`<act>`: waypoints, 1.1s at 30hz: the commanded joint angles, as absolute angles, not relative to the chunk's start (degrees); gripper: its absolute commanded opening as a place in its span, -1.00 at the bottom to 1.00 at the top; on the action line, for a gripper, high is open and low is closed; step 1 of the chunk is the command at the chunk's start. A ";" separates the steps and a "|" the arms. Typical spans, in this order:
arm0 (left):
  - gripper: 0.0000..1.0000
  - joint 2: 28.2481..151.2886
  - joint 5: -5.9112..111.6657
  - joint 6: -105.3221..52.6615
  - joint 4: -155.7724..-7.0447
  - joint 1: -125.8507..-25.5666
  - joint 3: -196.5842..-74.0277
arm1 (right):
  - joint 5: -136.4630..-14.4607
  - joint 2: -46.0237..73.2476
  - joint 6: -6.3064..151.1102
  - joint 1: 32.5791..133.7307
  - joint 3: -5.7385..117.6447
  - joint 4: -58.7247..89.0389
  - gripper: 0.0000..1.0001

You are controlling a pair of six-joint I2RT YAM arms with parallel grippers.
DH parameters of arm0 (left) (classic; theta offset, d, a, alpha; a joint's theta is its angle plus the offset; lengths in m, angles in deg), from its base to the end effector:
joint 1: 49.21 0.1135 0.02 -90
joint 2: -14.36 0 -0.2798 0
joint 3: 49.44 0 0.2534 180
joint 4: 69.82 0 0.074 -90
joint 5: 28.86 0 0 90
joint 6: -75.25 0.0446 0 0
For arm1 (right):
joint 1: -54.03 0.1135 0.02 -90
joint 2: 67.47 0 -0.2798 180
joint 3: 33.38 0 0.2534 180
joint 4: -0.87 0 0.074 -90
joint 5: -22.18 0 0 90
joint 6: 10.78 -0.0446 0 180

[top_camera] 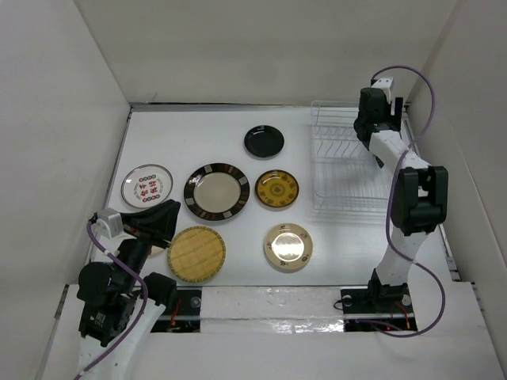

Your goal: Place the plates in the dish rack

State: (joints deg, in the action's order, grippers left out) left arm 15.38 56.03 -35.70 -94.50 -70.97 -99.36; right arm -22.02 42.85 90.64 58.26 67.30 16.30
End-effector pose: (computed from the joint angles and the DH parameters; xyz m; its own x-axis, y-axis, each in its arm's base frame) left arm 0.0123 -0.0092 0.3580 0.1968 -0.4620 -0.8648 0.5515 0.7814 -0.2920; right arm 0.4633 0.0022 0.2889 -0.5322 -0.1778 -0.8277 0.5007 0.7223 -0.4771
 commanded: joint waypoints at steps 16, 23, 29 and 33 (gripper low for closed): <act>-1.00 23.41 59.73 -36.20 -93.62 -69.52 -99.70 | -66.83 27.37 66.48 85.29 65.50 18.96 -1.00; -1.00 28.77 60.08 -36.02 -94.06 -68.98 -100.14 | -82.13 24.55 54.99 100.22 45.38 10.11 -1.00; -0.97 29.48 60.61 -36.19 -93.89 -68.98 -100.05 | -86.62 28.32 45.66 106.32 35.00 -1.15 -1.00; -0.88 28.60 62.98 -36.37 -93.88 -68.98 -99.88 | -90.31 31.22 42.05 107.55 34.46 -5.29 -0.46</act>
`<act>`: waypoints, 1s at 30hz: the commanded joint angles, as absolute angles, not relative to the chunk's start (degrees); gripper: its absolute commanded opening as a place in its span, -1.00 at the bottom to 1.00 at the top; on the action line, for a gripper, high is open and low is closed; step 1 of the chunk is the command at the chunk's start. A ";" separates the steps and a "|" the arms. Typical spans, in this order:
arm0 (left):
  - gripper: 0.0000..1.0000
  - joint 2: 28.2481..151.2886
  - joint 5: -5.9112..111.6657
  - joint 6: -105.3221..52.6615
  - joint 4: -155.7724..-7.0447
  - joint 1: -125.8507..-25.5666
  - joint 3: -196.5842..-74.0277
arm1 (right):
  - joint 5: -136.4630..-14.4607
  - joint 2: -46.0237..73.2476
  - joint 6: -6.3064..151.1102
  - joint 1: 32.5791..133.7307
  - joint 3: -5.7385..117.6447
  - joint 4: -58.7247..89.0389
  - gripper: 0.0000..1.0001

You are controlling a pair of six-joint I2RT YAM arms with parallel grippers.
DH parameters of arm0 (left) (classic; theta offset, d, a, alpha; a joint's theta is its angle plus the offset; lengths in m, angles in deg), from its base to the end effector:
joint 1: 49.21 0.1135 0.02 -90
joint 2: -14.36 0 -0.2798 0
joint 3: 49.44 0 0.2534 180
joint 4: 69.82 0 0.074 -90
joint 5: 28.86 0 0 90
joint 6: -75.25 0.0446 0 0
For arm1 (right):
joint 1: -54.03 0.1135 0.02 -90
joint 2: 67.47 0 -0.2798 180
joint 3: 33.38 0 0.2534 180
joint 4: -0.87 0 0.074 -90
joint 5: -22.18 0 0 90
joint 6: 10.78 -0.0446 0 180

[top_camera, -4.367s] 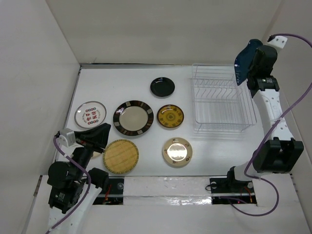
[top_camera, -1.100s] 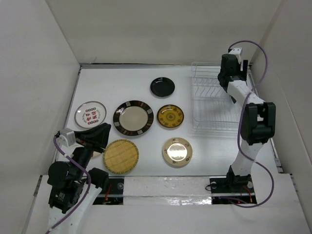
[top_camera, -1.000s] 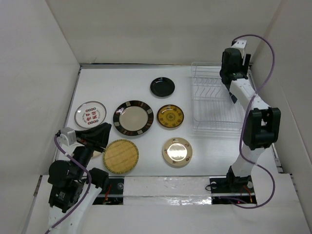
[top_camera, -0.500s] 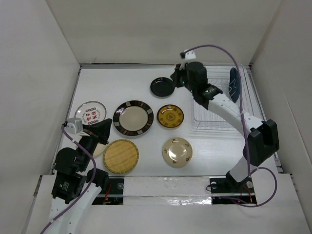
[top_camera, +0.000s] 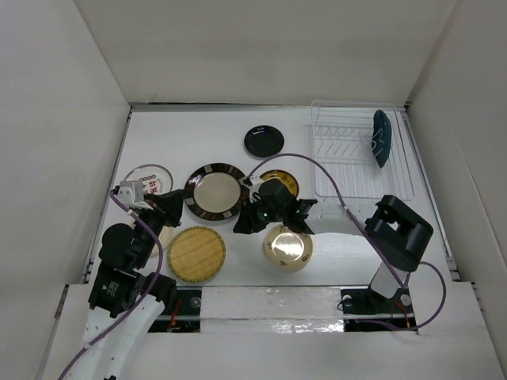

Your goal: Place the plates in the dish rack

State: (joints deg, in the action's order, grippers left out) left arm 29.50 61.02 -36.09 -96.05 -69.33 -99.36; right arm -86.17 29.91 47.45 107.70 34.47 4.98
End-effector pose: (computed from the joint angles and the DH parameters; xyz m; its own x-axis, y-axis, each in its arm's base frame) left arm 0.0707 -0.0260 0.3488 0.0041 -0.3891 -0.9212 0.3730 0.8553 -0.3596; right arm 0.2098 0.3090 0.2016 -0.7634 -0.1945 -0.6160 -0.6093 0.5335 0.5866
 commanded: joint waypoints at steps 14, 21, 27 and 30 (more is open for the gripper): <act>-0.75 27.46 61.49 -35.93 -93.36 -68.98 -99.70 | -92.69 44.50 32.99 110.19 37.18 -10.84 0.01; -0.75 27.37 59.47 -35.49 -93.27 -68.98 -99.88 | -93.57 48.19 30.79 112.12 38.94 -12.77 -0.22; -0.74 26.23 59.47 -35.32 -93.09 -68.98 -99.88 | -91.47 44.25 31.13 112.65 37.28 -13.92 -1.00; -0.73 25.35 59.91 -35.40 -93.18 -68.98 -99.96 | -88.48 37.94 35.26 112.65 37.10 -10.23 -1.00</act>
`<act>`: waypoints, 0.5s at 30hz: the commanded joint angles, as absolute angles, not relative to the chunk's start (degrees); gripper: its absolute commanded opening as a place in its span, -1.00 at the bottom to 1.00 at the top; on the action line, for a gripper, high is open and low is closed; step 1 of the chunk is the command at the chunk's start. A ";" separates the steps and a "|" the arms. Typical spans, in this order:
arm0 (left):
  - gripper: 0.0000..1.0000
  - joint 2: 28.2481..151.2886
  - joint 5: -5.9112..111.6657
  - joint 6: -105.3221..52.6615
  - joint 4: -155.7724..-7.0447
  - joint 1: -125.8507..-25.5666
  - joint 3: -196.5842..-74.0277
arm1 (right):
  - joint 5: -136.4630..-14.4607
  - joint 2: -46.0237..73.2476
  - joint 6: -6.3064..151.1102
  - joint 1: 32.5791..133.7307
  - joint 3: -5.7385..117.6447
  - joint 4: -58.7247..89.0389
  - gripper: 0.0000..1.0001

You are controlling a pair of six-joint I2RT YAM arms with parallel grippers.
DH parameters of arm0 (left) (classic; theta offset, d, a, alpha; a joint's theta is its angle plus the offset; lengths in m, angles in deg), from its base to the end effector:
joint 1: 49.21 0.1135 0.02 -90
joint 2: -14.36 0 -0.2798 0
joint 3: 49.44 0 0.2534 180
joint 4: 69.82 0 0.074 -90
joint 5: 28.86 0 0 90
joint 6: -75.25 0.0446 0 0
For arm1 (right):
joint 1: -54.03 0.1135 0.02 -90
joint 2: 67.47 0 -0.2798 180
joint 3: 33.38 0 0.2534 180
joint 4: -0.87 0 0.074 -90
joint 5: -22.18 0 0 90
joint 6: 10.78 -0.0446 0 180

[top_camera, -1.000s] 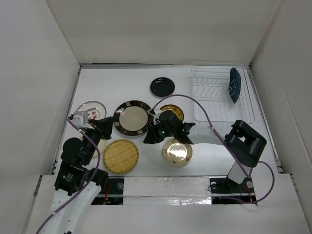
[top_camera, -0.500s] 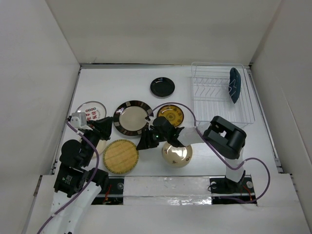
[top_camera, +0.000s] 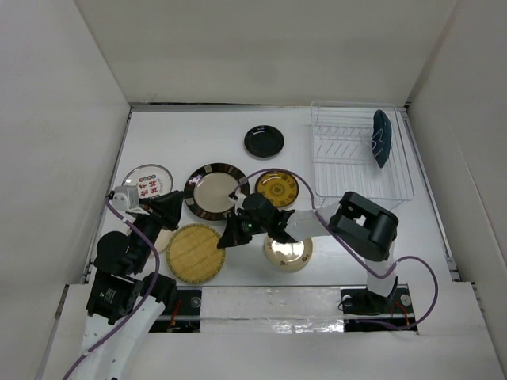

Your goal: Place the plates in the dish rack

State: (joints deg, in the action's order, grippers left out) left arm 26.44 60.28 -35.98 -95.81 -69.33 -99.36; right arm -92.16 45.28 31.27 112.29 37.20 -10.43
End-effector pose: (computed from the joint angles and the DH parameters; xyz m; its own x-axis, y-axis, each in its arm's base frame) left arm 0.0585 -0.0222 0.3519 0.0502 -0.4040 -0.9134 0.4033 0.8449 -0.3515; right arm 0.2024 0.3621 0.1426 -0.8944 -0.1598 -0.4179 -0.4432 0.4435 0.7790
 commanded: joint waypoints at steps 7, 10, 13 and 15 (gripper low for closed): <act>-0.72 23.42 59.30 -35.23 -92.92 -68.98 -99.96 | -75.16 17.66 47.30 105.56 37.97 2.42 -1.00; -0.70 21.84 58.50 -34.88 -92.65 -68.98 -99.79 | -64.89 11.04 52.14 96.79 39.55 8.49 -1.00; -0.68 20.26 58.41 -34.61 -92.65 -68.98 -99.79 | -51.02 5.05 56.45 89.47 41.84 12.27 -1.00; -0.66 19.55 58.41 -34.61 -92.74 -68.98 -99.70 | -44.48 2.24 60.92 83.05 41.93 10.36 -1.00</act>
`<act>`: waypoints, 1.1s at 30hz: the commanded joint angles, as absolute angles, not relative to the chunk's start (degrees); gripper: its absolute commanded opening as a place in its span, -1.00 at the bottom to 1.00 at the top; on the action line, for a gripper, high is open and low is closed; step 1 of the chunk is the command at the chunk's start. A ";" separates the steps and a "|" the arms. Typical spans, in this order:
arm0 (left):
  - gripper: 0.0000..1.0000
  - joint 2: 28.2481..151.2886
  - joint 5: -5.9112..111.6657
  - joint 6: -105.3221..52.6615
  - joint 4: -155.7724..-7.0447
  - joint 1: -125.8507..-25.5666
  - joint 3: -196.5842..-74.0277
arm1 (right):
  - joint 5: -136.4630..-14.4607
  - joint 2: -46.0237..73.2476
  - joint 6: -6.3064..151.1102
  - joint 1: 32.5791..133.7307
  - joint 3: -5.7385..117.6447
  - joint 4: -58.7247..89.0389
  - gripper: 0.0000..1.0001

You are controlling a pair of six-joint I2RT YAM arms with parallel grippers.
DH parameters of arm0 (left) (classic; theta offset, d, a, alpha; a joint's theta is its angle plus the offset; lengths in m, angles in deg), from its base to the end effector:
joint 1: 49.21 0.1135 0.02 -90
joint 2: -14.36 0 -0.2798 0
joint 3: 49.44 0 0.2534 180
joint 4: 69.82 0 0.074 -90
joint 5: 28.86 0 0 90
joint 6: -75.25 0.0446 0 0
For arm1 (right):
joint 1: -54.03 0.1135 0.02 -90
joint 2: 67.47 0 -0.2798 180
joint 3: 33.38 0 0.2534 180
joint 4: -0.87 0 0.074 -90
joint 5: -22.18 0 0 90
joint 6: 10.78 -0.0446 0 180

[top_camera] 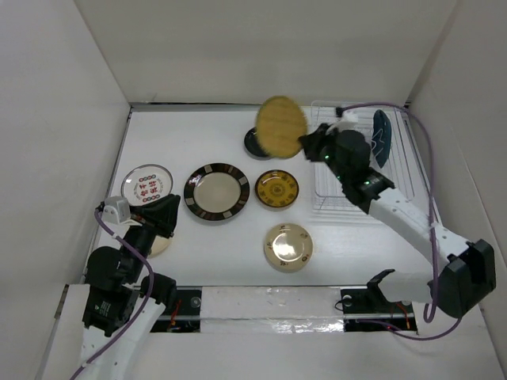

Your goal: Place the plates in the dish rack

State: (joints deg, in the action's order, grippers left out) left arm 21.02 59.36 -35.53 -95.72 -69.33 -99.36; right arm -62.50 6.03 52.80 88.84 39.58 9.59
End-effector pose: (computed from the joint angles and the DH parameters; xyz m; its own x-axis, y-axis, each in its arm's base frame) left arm 0.0369 -0.0150 0.3550 0.1301 -0.4253 -0.8956 0.4469 0.8315 -0.3300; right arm 0.2575 0.1740 0.3603 -0.3378 0.3047 -0.8905 -0.3830 0.8198 0.4258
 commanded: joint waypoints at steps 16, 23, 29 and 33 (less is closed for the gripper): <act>-0.64 15.24 60.44 -34.70 -93.27 -71.53 -99.52 | -15.00 17.78 97.65 64.75 50.37 -10.04 -1.00; -0.64 15.06 60.70 -34.70 -93.44 -72.06 -99.52 | -15.52 24.11 109.18 65.37 53.53 -10.83 -1.00; -0.64 15.68 60.70 -34.79 -93.62 -72.06 -99.61 | -16.84 27.62 109.36 65.37 54.32 -8.03 -1.00; -0.66 15.86 62.63 -34.70 -94.06 -72.06 -100.05 | -16.23 30.26 107.35 65.37 54.33 -5.48 -1.00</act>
